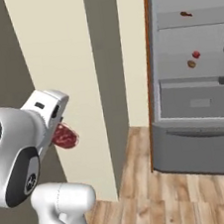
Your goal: Transport the steak and potato to the fridge. Place the steak on the rack containing meat and place the potato on the rack containing the vegetable, ensuring meats and vegetables are on different racks.
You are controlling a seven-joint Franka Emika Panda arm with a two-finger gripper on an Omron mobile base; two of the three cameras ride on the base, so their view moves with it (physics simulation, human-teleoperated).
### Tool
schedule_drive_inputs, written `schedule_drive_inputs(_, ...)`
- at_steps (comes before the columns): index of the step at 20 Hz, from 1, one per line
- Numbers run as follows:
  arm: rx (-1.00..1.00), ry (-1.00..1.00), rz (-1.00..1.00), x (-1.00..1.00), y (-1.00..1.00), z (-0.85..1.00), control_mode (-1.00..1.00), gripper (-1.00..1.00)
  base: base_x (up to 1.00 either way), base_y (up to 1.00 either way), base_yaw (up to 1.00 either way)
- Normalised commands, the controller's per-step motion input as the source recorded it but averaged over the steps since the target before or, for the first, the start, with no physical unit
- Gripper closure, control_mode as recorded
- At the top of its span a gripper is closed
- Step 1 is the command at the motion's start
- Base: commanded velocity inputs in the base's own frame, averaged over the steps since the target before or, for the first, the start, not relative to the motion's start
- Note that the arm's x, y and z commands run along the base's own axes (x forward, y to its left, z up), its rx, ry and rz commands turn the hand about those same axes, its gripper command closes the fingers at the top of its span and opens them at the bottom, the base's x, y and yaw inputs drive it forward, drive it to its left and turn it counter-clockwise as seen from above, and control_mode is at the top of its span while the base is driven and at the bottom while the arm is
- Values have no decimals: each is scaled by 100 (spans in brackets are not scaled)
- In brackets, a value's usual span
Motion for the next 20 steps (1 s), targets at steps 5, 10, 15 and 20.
schedule_drive_inputs(5,0,0,0,0,0,0,100,100,-8,-91,4)
schedule_drive_inputs(10,0,0,0,0,0,0,100,100,17,-52,-4)
schedule_drive_inputs(15,0,0,0,0,0,0,100,100,76,-1,-6)
schedule_drive_inputs(20,0,0,0,0,0,0,100,100,84,-29,-1)
